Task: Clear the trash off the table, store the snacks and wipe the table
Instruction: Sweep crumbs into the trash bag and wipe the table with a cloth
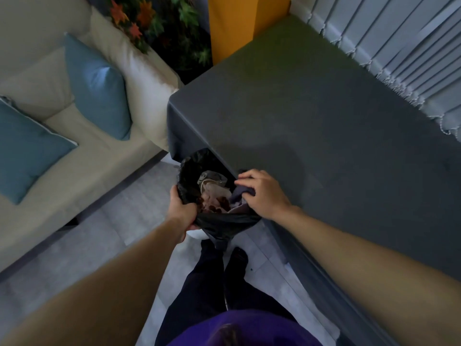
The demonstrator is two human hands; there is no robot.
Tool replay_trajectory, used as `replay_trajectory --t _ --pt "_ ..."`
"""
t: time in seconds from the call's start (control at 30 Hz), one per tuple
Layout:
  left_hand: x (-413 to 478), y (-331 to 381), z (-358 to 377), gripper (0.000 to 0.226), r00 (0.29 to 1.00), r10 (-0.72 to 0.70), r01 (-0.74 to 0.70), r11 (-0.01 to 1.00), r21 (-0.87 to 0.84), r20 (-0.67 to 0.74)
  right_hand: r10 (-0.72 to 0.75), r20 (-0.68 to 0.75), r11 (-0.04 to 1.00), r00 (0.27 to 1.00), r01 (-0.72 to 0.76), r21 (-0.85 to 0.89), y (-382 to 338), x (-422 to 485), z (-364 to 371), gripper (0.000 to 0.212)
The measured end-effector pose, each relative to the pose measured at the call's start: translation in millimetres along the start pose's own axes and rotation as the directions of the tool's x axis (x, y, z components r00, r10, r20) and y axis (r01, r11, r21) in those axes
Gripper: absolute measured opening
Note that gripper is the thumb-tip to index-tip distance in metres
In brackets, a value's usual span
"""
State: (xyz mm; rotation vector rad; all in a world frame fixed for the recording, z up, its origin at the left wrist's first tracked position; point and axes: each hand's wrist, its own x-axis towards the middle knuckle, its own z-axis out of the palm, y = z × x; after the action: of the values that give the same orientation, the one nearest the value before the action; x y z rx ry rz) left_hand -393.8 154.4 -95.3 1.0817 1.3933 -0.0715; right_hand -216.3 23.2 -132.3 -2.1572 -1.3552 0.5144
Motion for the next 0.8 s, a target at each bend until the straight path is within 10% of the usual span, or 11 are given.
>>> replay_trajectory --t 0.13,0.23,0.37,0.57,0.8 --pt "0.7 -1.5 1.2 0.073 0.999 0.028 -0.027 1.000 0.012 -0.030 -0.011 -0.120 0.999 0.993 0.015 0.033 5.8 9.7 -15.2 0.036" --pt "3.3 -1.7 1.6 0.075 0.999 0.027 -0.026 0.999 0.024 -0.046 0.282 -0.440 0.954 0.852 -0.296 0.038 32.3 28.3 -34.5 0.033" --pt "6.8 -0.2 3.9 0.074 0.998 0.031 -0.028 0.998 0.060 -0.060 0.506 -0.381 0.835 0.773 -0.550 -0.005 52.2 36.6 -40.0 0.031" --pt "12.7 1.8 6.0 0.074 0.998 0.022 -0.019 0.999 0.049 -0.063 0.048 -0.180 0.985 0.982 -0.076 -0.153 6.5 6.1 2.7 0.027" --pt "12.4 6.9 4.0 0.071 1.000 0.020 -0.020 1.000 0.001 -0.019 -0.264 0.024 0.964 0.964 0.265 -0.035 -7.2 6.2 16.2 0.026"
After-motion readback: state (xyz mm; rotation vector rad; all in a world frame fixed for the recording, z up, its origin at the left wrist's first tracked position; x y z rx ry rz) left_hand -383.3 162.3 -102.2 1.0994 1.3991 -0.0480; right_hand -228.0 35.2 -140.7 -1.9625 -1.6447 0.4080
